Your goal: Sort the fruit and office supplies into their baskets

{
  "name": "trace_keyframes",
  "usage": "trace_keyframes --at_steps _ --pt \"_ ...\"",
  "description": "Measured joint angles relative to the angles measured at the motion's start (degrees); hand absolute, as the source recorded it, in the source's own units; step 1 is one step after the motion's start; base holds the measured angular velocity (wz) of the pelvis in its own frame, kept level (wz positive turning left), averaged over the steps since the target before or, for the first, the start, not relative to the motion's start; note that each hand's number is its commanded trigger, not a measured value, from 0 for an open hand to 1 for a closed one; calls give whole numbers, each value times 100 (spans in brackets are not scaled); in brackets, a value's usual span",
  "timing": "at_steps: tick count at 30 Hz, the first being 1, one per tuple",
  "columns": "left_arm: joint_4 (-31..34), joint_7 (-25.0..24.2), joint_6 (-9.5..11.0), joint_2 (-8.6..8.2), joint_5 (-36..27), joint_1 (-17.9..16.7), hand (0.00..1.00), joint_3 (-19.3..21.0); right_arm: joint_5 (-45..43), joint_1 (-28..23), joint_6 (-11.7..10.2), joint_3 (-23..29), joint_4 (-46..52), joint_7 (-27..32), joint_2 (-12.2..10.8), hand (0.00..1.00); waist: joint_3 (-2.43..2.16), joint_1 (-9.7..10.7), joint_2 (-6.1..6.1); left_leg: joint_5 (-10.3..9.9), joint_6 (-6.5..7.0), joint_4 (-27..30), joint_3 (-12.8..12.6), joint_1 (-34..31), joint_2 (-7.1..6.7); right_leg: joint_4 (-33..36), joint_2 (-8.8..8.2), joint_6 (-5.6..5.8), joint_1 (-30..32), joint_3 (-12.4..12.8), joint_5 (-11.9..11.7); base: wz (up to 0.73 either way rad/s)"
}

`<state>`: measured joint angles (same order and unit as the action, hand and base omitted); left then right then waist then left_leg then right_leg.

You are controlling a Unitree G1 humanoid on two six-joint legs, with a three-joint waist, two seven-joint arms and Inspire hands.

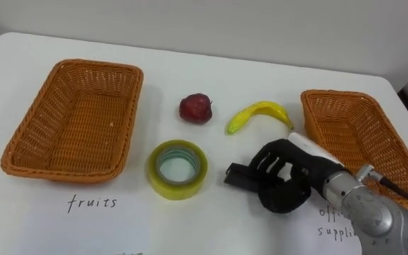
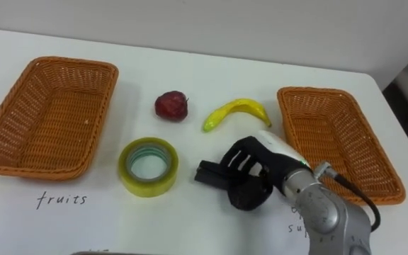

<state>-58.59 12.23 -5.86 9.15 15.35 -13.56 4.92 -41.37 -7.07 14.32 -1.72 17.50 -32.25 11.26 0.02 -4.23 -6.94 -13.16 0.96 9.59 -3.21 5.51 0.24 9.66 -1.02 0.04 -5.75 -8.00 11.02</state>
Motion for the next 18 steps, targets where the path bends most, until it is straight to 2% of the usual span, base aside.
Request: trace_keyframes --at_steps 7,13,18 --pt "-61 12 0 -58 38 -88 0 220 119 5 -121 320 370 513 -57 100 21 76 53 0 0 1 -22 8 1 2 2 0 1 33 0 -1" --pt "-91 29 19 -162 34 -140 0 462 526 31 -277 552 556 870 -58 100 2 83 97 0 0 -5 -39 -1 5 4 4 0 11 -3 0 -1" --pt "-121 170 116 -228 1 -163 0 563 967 66 -503 823 599 1515 -56 100 -5 86 112 0 0 -4 -18 7 3 3 2 0 -6 1 0 1"
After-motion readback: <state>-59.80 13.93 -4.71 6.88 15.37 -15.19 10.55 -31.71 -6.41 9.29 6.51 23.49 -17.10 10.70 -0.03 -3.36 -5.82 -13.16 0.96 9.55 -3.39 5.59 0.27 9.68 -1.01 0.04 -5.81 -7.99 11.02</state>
